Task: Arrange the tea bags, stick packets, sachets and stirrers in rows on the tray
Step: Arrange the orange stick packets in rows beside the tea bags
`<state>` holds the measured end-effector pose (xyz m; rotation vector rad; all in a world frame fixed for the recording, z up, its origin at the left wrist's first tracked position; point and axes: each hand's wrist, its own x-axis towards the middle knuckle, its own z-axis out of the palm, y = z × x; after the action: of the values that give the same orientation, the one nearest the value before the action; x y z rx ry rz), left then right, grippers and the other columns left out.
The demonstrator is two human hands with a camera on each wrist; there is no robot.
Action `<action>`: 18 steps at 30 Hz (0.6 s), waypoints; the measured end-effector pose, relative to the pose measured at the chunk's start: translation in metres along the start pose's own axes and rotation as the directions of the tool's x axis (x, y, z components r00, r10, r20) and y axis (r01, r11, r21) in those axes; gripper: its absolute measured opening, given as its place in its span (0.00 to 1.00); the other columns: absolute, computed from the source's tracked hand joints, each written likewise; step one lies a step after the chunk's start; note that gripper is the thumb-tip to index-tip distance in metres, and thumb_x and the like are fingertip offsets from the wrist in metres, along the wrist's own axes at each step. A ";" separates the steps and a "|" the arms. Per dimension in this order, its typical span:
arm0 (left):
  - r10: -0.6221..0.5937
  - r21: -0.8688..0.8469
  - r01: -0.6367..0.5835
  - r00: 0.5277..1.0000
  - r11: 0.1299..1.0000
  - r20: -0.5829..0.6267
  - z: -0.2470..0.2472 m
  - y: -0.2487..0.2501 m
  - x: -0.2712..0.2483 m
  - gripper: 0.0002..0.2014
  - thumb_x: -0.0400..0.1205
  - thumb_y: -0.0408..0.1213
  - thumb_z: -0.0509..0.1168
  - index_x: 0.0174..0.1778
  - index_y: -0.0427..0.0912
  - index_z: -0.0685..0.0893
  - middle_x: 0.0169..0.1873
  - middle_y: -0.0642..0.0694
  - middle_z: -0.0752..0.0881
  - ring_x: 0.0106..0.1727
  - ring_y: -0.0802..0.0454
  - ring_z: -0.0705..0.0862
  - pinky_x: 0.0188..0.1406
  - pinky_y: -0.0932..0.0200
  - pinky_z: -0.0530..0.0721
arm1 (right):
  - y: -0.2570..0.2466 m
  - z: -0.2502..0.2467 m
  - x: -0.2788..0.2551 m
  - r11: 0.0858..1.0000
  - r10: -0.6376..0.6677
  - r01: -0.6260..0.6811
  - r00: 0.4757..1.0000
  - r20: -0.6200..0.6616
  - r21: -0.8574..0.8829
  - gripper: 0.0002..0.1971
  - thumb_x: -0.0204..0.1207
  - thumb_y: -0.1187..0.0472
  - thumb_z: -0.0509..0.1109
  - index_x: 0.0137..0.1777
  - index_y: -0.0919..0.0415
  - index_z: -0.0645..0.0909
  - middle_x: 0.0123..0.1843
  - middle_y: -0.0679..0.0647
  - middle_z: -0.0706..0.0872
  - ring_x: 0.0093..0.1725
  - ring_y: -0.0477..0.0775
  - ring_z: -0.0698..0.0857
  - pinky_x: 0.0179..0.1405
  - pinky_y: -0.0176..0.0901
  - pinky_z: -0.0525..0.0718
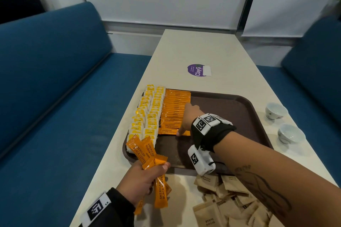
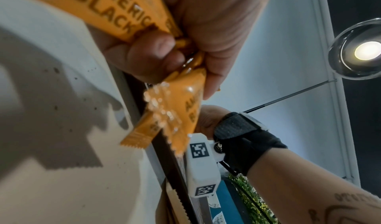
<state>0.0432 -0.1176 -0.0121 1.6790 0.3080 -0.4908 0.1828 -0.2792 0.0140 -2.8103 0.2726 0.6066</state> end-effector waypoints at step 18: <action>-0.033 -0.058 0.033 0.999 0.998 0.003 -0.003 -0.001 -0.002 0.17 0.80 0.42 0.65 0.59 0.33 0.83 0.13 0.58 0.78 0.16 0.64 0.79 0.24 0.64 0.71 | -0.017 0.010 0.008 0.911 -0.251 0.271 0.962 0.104 -0.311 0.13 0.72 0.58 0.77 0.54 0.62 0.87 0.52 0.54 0.88 0.47 0.55 0.85 0.44 0.45 0.83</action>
<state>0.0414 -0.1144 -0.0113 1.6192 0.3456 -0.5038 0.1905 -0.2611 0.0054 -3.0538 -0.2375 0.7298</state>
